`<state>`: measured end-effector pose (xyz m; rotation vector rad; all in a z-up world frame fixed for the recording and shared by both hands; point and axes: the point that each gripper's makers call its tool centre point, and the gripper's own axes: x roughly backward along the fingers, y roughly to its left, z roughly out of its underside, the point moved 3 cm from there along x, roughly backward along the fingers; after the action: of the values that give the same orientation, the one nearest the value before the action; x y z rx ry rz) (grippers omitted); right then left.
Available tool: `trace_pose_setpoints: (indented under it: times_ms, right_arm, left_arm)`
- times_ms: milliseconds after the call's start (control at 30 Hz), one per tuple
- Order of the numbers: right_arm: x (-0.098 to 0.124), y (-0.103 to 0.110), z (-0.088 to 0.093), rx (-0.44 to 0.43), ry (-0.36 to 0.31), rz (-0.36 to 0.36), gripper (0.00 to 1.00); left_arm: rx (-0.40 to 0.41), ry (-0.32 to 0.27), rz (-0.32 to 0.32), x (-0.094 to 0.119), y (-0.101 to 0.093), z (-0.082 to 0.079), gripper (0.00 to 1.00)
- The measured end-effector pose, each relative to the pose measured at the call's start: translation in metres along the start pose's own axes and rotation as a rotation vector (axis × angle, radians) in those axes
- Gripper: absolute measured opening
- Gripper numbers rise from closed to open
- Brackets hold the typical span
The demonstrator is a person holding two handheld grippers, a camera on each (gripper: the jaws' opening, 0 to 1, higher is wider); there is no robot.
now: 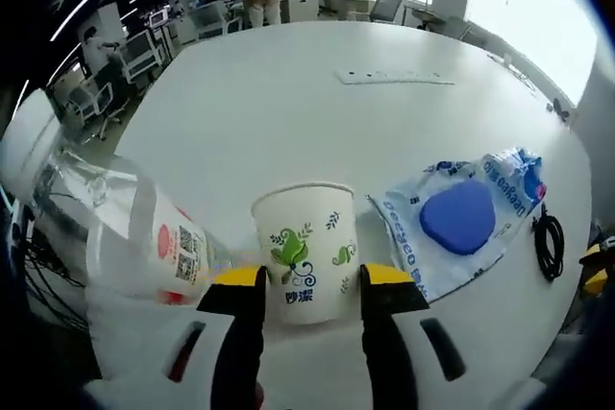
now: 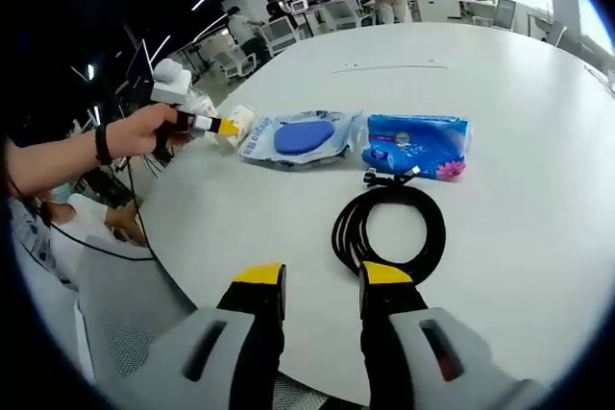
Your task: Arrange the tabletop items into an orderly group along one side of the table until the central work area is clear of visible clutter.
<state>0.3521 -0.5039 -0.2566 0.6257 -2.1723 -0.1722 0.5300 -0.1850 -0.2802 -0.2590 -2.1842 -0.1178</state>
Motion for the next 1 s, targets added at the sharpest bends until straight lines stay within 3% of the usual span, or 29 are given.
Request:
trace_pose_setpoints:
  times_ms: [167,333,1000]
  right_arm:
    - [0.001,-0.003,-0.002,-0.001,-0.002,0.003,0.28]
    - [0.002,-0.003,-0.005,0.004,-0.005,0.002,0.28]
    - [-0.01,0.019,-0.036,0.065,-0.03,-0.088,0.29]
  left_arm:
    - [0.034,0.022,0.036,-0.006,-0.007,0.005,0.38]
    - [0.004,0.014,0.039,-0.005,-0.009,0.004,0.37]
    - [-0.022,-0.049,0.052,0.026,-0.001,0.016,0.36]
